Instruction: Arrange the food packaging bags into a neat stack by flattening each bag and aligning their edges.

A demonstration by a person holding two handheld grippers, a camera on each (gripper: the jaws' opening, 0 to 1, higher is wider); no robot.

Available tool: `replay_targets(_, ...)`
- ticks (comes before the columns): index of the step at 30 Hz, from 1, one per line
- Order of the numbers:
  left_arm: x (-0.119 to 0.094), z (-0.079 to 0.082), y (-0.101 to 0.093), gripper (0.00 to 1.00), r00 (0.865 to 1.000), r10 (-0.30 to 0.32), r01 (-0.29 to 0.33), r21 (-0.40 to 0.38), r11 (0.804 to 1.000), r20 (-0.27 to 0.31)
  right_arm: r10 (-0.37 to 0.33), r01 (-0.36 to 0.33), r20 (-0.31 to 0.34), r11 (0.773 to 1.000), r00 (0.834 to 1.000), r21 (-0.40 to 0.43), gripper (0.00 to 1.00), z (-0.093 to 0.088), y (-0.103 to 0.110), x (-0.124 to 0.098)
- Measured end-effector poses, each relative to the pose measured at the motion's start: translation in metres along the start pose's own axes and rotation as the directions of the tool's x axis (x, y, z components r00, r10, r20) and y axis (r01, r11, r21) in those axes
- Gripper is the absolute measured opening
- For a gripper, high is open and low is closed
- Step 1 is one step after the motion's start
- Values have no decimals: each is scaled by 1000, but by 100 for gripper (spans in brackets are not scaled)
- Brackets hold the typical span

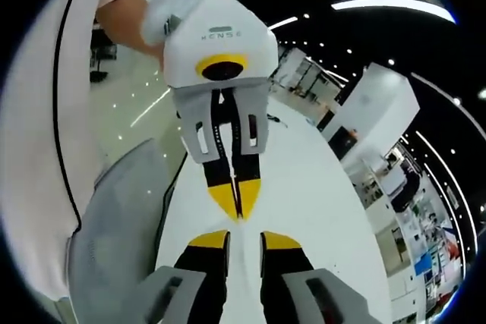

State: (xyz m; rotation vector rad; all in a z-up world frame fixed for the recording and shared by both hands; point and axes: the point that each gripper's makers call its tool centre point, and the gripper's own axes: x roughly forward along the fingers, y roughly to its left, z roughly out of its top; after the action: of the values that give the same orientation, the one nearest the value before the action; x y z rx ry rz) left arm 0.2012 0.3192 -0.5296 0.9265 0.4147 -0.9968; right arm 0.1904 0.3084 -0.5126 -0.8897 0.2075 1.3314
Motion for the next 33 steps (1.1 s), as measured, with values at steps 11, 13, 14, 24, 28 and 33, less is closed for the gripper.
replay_targets(11,1,2,0,0,1000,3,-3,14,1000,0,1,-1,-3,1000,1000,-26,3,6,0,6)
replay_targets(13,1,2,0,0,1000,4,-4,15,1000,-1,0,0,-2,1000,1000,-28,3,7,0,6)
replay_targets(14,1,2,0,0,1000,4,-4,15,1000,0,0,0,-5,999,1000,-34,3,7,0,7)
replay_targets(24,0,5,1,0,1000,10,-10,25,1000,3,5,-7,-24,998,1000,-60,0,7,2,9)
replay_targets(28,0,6,0,0,1000,11,-11,32,999,3,0,-3,-37,996,999,-84,0,8,5,12)
replay_targets(33,-1,7,-1,0,1000,12,-12,37,999,2,-1,-3,-42,995,999,-95,0,7,5,13)
